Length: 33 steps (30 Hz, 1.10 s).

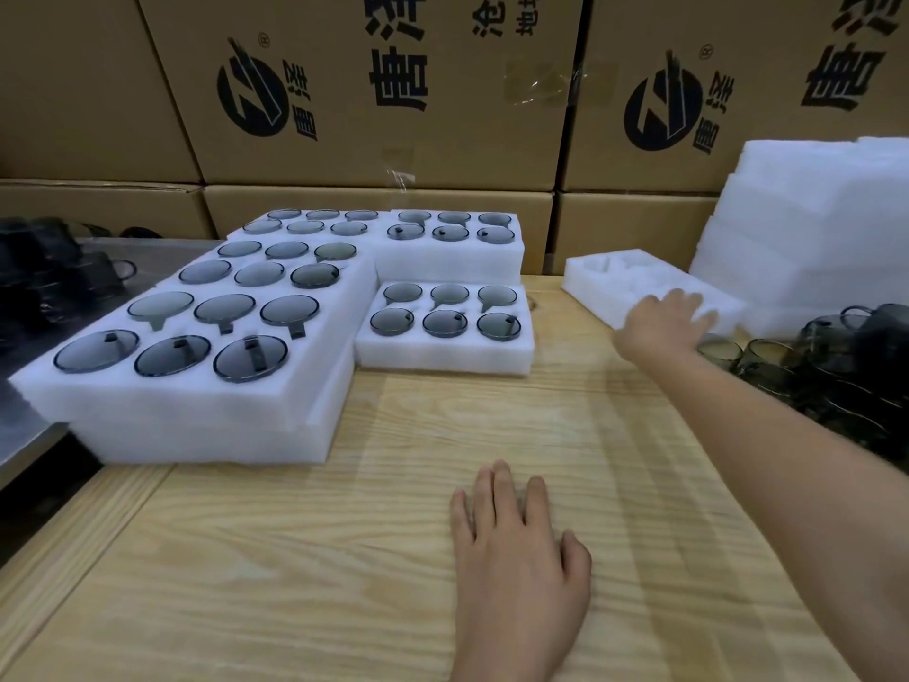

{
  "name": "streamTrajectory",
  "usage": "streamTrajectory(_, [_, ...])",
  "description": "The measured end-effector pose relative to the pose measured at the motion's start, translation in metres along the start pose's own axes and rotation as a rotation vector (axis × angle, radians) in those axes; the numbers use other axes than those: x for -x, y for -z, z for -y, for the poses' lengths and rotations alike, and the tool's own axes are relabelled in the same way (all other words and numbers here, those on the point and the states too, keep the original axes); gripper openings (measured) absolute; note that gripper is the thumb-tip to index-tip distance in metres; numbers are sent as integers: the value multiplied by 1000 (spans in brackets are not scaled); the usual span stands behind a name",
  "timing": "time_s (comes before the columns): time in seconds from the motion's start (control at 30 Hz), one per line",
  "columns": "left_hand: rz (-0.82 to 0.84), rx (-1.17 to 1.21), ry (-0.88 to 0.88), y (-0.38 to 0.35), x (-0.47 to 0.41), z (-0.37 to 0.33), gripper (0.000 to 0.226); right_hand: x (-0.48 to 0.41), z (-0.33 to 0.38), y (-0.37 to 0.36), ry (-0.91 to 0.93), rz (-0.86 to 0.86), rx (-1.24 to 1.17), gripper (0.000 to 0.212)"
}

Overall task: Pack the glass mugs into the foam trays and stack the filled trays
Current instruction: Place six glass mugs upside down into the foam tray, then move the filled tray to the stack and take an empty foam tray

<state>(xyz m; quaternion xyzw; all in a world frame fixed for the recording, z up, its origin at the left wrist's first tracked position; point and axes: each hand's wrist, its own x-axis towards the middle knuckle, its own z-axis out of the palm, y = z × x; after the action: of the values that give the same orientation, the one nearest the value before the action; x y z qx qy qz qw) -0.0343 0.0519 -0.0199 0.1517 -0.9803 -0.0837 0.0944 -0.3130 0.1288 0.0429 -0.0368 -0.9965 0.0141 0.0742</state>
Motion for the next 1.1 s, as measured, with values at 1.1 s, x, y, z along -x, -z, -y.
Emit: streamTrajectory(1.1, [-203,1878,425,28,37,56,20,311,-163,2,430,-294,-958,24])
